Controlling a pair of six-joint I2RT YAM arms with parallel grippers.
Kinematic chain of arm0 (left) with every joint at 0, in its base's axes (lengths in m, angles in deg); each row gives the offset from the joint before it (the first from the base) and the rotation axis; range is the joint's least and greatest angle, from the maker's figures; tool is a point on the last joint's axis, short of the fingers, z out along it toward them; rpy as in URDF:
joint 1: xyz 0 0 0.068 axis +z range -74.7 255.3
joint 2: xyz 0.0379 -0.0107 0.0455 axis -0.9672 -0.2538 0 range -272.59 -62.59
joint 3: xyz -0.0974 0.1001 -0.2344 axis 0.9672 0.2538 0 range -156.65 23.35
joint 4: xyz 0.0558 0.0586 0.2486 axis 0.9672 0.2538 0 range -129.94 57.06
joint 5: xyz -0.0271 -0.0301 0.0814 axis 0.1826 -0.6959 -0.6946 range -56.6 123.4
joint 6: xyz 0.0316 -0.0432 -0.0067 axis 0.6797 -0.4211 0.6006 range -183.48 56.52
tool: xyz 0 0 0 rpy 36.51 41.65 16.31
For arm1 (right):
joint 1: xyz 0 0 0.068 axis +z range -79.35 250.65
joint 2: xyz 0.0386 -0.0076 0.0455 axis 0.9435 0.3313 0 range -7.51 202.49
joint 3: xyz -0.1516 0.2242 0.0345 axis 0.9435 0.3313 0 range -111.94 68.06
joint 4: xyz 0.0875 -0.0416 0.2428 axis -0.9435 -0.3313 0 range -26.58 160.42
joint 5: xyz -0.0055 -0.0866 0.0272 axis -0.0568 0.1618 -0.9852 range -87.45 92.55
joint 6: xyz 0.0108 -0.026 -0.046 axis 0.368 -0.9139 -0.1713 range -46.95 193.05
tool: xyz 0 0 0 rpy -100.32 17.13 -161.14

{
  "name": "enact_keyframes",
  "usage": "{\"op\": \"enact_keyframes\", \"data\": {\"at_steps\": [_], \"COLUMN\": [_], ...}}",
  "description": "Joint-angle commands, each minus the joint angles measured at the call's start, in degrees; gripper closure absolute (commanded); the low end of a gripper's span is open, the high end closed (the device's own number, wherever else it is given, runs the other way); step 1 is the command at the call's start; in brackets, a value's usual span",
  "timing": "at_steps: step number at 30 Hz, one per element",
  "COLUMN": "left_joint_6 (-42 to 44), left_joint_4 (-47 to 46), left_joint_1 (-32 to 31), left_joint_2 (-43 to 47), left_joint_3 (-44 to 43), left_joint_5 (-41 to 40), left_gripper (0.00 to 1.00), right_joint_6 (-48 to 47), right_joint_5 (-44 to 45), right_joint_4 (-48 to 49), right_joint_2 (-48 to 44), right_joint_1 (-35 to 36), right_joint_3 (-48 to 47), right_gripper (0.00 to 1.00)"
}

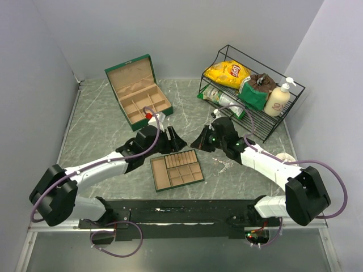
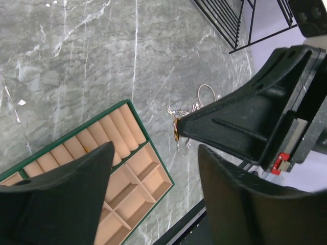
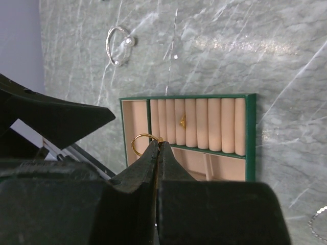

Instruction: Organize the mixed jewelry

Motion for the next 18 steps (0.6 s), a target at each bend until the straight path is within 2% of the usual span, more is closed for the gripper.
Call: {"op": "enact_keyframes", "data": {"at_steps": [1,6,14,18], "left_joint_6": [-2.44,-2.44,-2.52,-2.70], "left_joint_4": [-3.99,-4.08,-4.79,-4.95], "left_joint_1": [-0.24,-0.24,-0.33,-0.33], "left_joint_2": [-0.72,-1.50,-3.62,-3.79], "left_joint_3": [-2.67,-3.11,-4.78,-4.70], "left_joint_5": [0.05,0.04,2.60,2.51], "left_gripper": [0.34,0.49,0.50,0.56], "right_joint_6": [1.97,2.67,3.11,3.73], "right_joint_5": [-0.33,-1.12,-1.56,-1.91], "right_joint_4": [3.78,4.92,5.71,5.80], "right_joint_2": [-2.56,-2.74,-2.74,-2.83], "right_joint_1": [0.53,0.62,0.62,0.71], "right_joint_3": [0.80,1.24,1.24,1.68], "right_gripper": [1.00,1.00,1.00,1.00]}}
